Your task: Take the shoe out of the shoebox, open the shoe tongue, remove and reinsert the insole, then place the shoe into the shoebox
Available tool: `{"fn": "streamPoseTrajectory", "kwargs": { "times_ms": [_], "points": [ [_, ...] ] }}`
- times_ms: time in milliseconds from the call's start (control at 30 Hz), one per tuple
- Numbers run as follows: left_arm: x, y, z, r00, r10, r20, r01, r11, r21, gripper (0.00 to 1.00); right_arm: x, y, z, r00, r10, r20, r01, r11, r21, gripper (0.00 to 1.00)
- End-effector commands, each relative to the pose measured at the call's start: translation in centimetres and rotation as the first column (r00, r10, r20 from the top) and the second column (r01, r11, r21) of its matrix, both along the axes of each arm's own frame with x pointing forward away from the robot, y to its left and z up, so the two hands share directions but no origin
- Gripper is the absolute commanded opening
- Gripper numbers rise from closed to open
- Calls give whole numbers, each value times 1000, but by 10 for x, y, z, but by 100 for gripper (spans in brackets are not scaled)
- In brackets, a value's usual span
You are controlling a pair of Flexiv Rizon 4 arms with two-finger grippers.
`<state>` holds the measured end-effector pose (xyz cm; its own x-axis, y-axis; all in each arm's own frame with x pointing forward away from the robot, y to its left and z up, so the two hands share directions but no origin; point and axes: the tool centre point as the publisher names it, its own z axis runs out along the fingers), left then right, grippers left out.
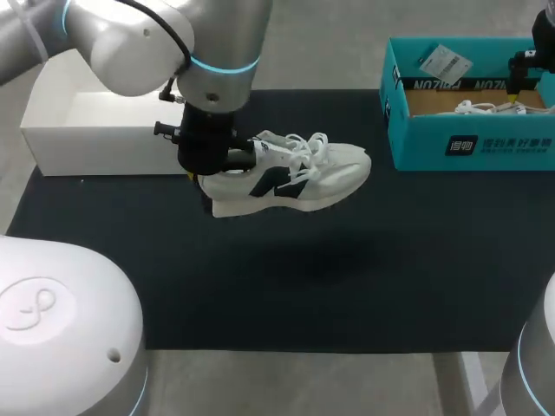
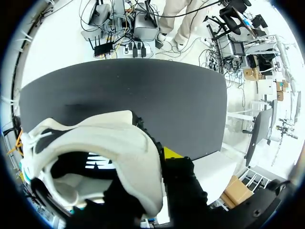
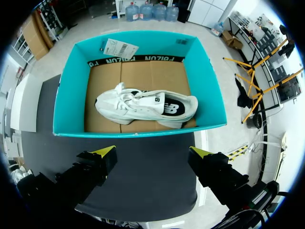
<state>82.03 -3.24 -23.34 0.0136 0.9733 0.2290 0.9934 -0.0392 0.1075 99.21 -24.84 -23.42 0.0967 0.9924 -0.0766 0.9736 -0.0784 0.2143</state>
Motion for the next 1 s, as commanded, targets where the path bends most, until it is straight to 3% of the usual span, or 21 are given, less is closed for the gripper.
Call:
{"fn": "streamPoseTrajectory", "kwargs": {
  "times_ms": [33,467,800,1000],
  "points": [
    [-13,-5,-5,999,-11,41,11,1000,-10,0,-1,0,0,1000,-1,2,1,1000,0,100],
    [-26,-43,-9,998,-52,46,54,998,-40,0,-1,0,0,1000,-1,2,1,1000,0,100],
    [-15,-54,-14,996,-79,46,81,995,-54,0,-1,0,0,1000,-1,2,1,1000,0,100],
    [-7,-61,-31,994,-103,46,105,994,-42,0,-1,0,0,1000,-1,2,1,1000,0,100]
  ]
}}
